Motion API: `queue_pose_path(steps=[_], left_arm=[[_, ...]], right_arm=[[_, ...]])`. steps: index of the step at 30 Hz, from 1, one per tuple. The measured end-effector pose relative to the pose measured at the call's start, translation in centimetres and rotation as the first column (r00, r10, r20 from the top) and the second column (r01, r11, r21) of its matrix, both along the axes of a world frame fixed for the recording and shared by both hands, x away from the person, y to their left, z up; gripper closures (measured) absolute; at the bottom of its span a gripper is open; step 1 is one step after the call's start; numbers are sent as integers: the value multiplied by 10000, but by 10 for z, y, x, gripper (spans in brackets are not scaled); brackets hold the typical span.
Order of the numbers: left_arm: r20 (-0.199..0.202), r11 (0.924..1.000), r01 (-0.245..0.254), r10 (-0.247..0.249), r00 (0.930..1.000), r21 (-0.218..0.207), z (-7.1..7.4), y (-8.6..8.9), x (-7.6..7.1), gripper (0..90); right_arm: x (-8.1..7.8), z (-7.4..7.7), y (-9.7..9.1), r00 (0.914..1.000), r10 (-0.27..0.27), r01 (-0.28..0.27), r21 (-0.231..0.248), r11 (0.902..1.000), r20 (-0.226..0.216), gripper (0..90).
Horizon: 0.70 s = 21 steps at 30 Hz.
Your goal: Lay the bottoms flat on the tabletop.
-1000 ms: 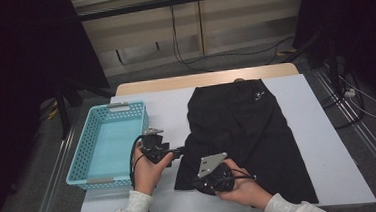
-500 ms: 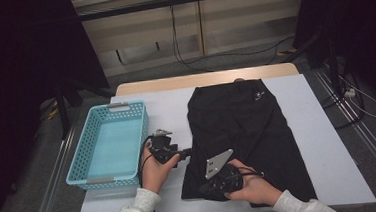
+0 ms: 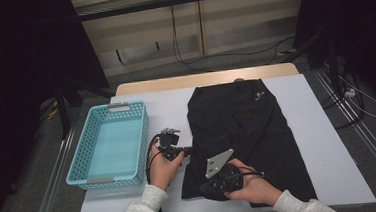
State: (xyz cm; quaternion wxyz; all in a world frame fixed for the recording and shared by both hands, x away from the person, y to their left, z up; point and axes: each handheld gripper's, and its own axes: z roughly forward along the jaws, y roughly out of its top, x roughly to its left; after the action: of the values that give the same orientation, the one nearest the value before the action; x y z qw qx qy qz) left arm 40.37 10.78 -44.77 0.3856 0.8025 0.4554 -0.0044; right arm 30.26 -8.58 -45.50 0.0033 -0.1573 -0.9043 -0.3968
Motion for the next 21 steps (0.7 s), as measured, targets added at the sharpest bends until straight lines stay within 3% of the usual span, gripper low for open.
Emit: queue_pose_path(steps=[4, 12, 13, 16, 19, 21], left_arm=[[26, 9997, -244, 244, 9997, -77, 10, 12, -4, 900], [-49, 9970, -779, 779, 9969, 6, 8, 25, -4, 900], [101, 9963, -858, 859, 9963, -94, 8, 24, -4, 867], [402, 9981, -457, 474, 9981, -414, 7, 14, -2, 707], [540, 9996, -160, 174, 9984, -248, 0, 2, 0, 597], [378, 10000, 7, -8, 9993, 36, -6, -4, 2, 612]], right_arm=[[-2, 2, 0, 10000, 98, -98, -1, 10000, -11, 892], [-2, 2, 0, 9998, 194, -193, 46, 9998, -59, 893], [-2, 3, 0, 9998, 192, -192, 39, 9998, -56, 893], [-3, 1, 2, 9997, 241, -241, 15, 9997, -97, 893], [-4, 1, 4, 9995, 298, -298, -5, 9996, -124, 893], [-4, 1, 4, 9994, 346, -346, 26, 9994, -79, 893]])
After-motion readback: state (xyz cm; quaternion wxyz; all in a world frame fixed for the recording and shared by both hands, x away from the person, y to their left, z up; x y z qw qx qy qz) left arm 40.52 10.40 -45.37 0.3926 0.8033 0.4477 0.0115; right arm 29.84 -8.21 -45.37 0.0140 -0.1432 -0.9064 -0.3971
